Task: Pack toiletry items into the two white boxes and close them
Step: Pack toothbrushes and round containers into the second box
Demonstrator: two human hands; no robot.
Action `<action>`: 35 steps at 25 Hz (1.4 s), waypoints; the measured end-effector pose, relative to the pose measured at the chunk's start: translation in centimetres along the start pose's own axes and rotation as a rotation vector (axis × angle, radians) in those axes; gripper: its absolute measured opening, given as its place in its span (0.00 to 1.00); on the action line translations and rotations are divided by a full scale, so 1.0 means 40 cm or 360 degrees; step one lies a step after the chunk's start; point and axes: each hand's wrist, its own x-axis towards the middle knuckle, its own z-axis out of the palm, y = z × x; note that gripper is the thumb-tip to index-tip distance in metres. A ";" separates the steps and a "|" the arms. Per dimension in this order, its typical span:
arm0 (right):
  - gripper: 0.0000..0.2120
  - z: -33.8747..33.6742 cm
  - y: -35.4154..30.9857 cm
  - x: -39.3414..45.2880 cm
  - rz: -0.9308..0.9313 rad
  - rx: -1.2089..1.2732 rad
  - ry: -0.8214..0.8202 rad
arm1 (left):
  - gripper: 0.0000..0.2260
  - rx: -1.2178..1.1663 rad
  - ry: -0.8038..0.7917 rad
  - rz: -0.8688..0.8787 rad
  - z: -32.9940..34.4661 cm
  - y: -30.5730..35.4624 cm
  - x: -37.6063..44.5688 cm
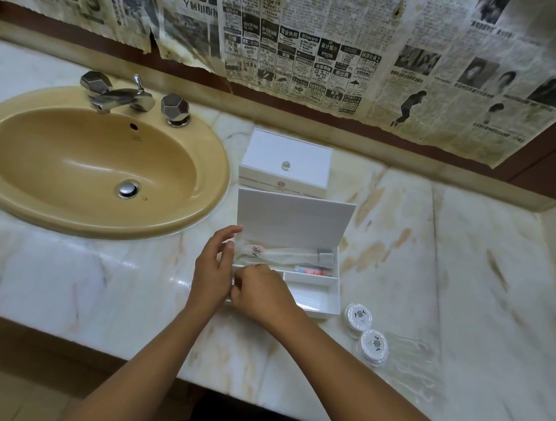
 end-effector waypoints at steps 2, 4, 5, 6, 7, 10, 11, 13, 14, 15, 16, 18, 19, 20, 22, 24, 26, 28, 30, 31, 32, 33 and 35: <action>0.09 -0.002 0.003 -0.005 0.0005 0.0016 0.0018 | 0.14 0.0030 0.0001 0.0014 0.000 0.001 0.000; 0.09 -0.015 0.006 -0.017 -0.0006 0.0034 0.0074 | 0.14 0.0047 0.0007 0.0022 0.000 0.002 -0.003; 0.09 -0.027 0.007 -0.024 -0.0018 0.0061 0.0121 | 0.14 0.0043 0.0012 0.0028 0.000 0.002 -0.004; 0.09 -0.042 0.009 -0.032 -0.0035 0.0103 0.0186 | 0.14 0.0037 0.0017 0.0037 0.001 0.002 -0.004; 0.09 -0.061 0.013 -0.041 -0.0044 0.0151 0.0264 | 0.14 0.0036 0.0022 0.0045 0.002 0.002 -0.004; 0.09 -0.121 0.047 -0.071 0.0009 0.0236 0.0520 | 0.14 0.0043 0.0031 0.0049 0.003 0.002 -0.003; 0.09 -0.139 0.070 -0.083 0.0066 0.0244 0.0572 | 0.13 0.0054 0.0031 0.0041 0.003 0.001 -0.003; 0.11 -0.169 0.125 -0.108 0.0215 0.0209 0.0608 | 0.13 0.0068 0.0029 0.0022 0.004 0.000 -0.004; 0.13 -0.180 0.153 -0.122 0.0292 0.0166 0.0607 | 0.13 0.0069 0.0029 0.0020 0.004 -0.001 -0.004; 0.15 -0.187 0.181 -0.134 0.0367 0.0115 0.0590 | 0.13 0.0072 0.0030 0.0023 0.004 -0.002 -0.004; 0.17 -0.192 0.207 -0.148 0.0440 0.0072 0.0552 | 0.13 0.0077 0.0033 0.0027 0.004 -0.003 -0.004; 0.21 -0.193 0.253 -0.172 0.0591 0.0026 0.0383 | 0.13 0.0087 0.0048 0.0035 0.002 -0.003 -0.004; 0.24 -0.189 0.272 -0.183 0.0657 0.0006 0.0278 | 0.13 0.0094 0.0054 0.0039 0.002 -0.002 -0.003; 0.25 -0.183 0.290 -0.191 0.0704 -0.0028 0.0177 | 0.13 0.0100 0.0060 0.0043 0.004 -0.002 -0.002; 0.26 -0.161 0.315 -0.200 0.0747 -0.0122 0.0004 | 0.13 0.0103 0.0067 0.0052 0.006 0.000 -0.003; 0.25 -0.135 0.329 -0.202 0.0760 -0.0206 -0.0123 | 0.13 0.0097 0.0077 0.0062 0.007 0.001 -0.005; 0.22 -0.115 0.336 -0.199 0.0755 -0.0236 -0.0152 | 0.13 0.0096 0.0073 0.0067 0.008 0.002 -0.004; 0.18 -0.101 0.342 -0.194 0.0741 -0.0205 -0.0103 | 0.14 0.0088 0.0067 0.0074 0.008 0.002 -0.004; 0.17 -0.091 0.343 -0.184 0.0725 -0.0122 -0.0044 | 0.15 0.0079 0.0062 0.0070 0.006 0.003 -0.005; 0.16 -0.088 0.342 -0.178 0.0708 -0.0078 -0.0010 | 0.16 0.0074 0.0061 0.0065 0.006 0.004 -0.006; 0.16 -0.087 0.340 -0.171 0.0678 -0.0043 0.0025 | 0.16 0.0071 0.0062 0.0060 0.005 0.005 -0.006; 0.15 -0.085 0.338 -0.164 0.0642 -0.0015 0.0057 | 0.16 0.0068 0.0060 0.0057 0.005 0.006 -0.007; 0.15 -0.084 0.338 -0.155 0.0580 0.0028 0.0087 | 0.17 0.0065 0.0058 0.0061 0.006 0.006 -0.006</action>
